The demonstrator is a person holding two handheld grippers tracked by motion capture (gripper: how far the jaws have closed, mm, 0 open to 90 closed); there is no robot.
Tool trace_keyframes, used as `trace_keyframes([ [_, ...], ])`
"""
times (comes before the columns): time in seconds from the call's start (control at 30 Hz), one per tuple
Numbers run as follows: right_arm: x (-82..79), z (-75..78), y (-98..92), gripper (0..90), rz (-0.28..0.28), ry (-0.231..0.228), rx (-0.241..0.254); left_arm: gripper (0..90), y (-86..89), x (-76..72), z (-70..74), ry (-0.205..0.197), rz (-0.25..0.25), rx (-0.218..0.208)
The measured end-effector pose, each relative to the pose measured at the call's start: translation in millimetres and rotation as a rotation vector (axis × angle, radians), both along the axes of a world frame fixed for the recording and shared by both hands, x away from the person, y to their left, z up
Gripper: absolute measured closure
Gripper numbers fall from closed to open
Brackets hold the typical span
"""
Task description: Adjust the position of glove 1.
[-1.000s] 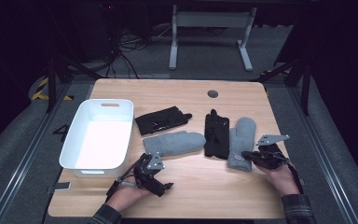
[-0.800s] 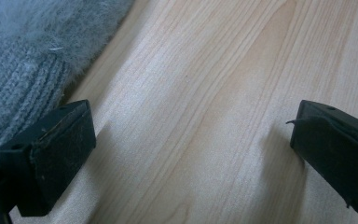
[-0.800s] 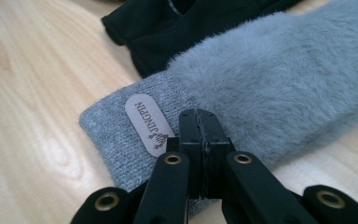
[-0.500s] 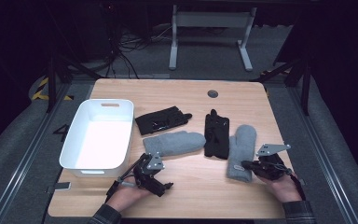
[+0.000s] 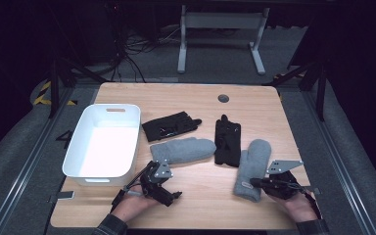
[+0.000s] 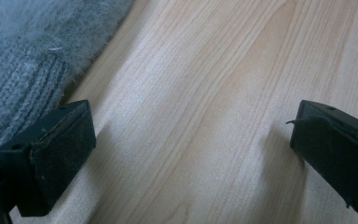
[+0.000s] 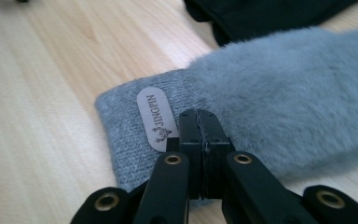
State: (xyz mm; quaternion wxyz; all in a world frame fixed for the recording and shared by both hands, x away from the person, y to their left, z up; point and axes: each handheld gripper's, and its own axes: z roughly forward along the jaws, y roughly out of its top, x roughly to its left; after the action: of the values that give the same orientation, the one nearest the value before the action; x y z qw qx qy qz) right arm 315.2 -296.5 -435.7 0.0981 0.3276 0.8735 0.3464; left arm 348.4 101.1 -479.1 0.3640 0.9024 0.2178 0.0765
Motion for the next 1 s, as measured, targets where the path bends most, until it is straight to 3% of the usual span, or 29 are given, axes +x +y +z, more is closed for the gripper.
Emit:
trace_keyframes([
  [0.23, -5.3, -1.2, 22.0, 90.0, 0.099, 0.009, 0.019, 0.5, 0.0, 0.2, -0.1, -0.001, -0.002, -0.001],
  [0.57, -6.3, -2.8, 50.8, 90.0, 0.195, 0.025, 0.037, 0.5, 0.0, 0.2, 0.0, -0.001, -0.002, -0.001],
  [0.67, -7.4, -0.9, 56.1, 90.0, 0.211, 0.01, 0.042, 0.5, 0.0, 0.3, -0.1, -0.001, -0.002, -0.001],
  [0.77, -5.4, 7.5, 47.8, 90.0, 0.178, -0.027, 0.057, 0.5, 0.0, 0.3, 0.0, -0.001, -0.002, -0.001],
  [1.0, 16.8, 16.2, -1.3, 90.0, -0.002, -0.081, 0.041, 0.5, 0.0, 0.3, 0.0, -0.001, -0.002, -0.001],
])
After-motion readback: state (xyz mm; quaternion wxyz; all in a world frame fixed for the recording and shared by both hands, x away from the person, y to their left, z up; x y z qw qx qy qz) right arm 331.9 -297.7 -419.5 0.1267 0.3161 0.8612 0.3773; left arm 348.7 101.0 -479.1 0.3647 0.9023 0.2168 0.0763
